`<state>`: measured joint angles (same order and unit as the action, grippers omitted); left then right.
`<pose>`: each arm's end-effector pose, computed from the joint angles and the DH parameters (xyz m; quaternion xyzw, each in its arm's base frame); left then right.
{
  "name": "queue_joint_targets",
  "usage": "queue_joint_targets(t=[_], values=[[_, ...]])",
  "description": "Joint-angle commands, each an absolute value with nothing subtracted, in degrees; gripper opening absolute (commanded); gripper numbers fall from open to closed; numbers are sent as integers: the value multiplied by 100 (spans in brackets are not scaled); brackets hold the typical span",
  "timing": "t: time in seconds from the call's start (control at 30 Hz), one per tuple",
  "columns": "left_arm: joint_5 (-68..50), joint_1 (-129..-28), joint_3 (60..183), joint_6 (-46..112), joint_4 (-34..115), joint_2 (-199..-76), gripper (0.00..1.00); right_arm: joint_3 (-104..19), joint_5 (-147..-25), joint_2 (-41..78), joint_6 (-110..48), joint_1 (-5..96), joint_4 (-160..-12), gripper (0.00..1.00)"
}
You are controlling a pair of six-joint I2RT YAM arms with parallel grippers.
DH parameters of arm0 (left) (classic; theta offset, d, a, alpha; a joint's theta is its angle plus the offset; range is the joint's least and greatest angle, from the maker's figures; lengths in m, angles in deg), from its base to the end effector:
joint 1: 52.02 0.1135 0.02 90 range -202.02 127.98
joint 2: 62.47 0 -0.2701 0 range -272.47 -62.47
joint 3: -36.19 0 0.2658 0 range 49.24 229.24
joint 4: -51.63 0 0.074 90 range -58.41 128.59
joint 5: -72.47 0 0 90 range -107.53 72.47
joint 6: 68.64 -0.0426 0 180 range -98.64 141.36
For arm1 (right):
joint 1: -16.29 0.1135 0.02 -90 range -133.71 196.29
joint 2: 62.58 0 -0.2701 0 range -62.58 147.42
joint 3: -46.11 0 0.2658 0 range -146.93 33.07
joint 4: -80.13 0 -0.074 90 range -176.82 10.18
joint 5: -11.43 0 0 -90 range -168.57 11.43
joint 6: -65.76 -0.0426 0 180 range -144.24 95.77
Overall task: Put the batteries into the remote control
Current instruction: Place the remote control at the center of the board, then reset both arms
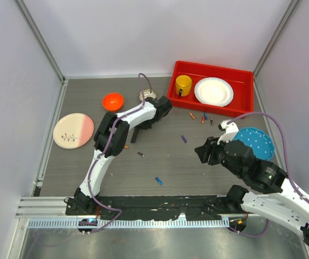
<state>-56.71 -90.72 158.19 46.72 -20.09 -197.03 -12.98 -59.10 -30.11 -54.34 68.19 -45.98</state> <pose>0.3911 -0.2789 0.1417 0.0927 0.9365 0.2590 0.2175 0.0921 0.0945 0.3253 -0.0727 0.8430 0.2276 0.4819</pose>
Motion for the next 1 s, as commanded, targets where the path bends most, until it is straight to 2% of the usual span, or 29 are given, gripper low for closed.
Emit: queue_joint_targets(t=[0.0,0.2,0.27,0.3,0.33,0.4,0.43,0.53,0.63,0.67,0.8,0.83,0.97], values=[[-5454,-9157,15647,4676,-1854,-19581,28,-1536,-5747,-3085,-5412,6805,-4595,49],[-5321,-9350,15549,4737,-1792,-19396,42,-1589,-5659,-3103,-5447,6797,-4490,50],[-5417,-9464,15794,4711,-1933,-19343,63,-1615,-5651,-3111,-5456,6797,-4472,50],[-5444,-9578,15900,4711,-1994,-19317,65,-1607,-5642,-3103,-5464,6797,-4464,50],[-5462,-9631,16006,4711,-2090,-19238,78,-1624,-5642,-3103,-5473,6797,-4455,50],[-5523,-9771,16322,4728,-2214,-19115,80,-1650,-5642,-3077,-5491,6797,-4446,50],[-5532,-9825,16410,4746,-2310,-19027,98,-1650,-5659,-3068,-5526,6797,-4455,50],[-5288,-9931,16202,4913,-2050,-18335,100,-1624,-5712,-3024,-5561,6797,-4507,50],[-4418,-9922,14509,5124,-479,-16711,100,-1501,-5721,-3024,-5587,6805,-4648,50],[-4268,-9913,13416,5202,-4,-15845,100,-1458,-5721,-3032,-5596,6797,-4683,50],[-3951,-9650,11247,6219,1510,-13909,100,-1133,-5668,-3164,-5623,6797,-4981,50],[-3976,-9597,10739,6371,1547,-13642,100,-1071,-5651,-3190,-5631,6797,-5043,50],[-4196,-9517,10215,6715,1232,-12691,100,-798,-5598,-3173,-5614,6797,-5394,50]])
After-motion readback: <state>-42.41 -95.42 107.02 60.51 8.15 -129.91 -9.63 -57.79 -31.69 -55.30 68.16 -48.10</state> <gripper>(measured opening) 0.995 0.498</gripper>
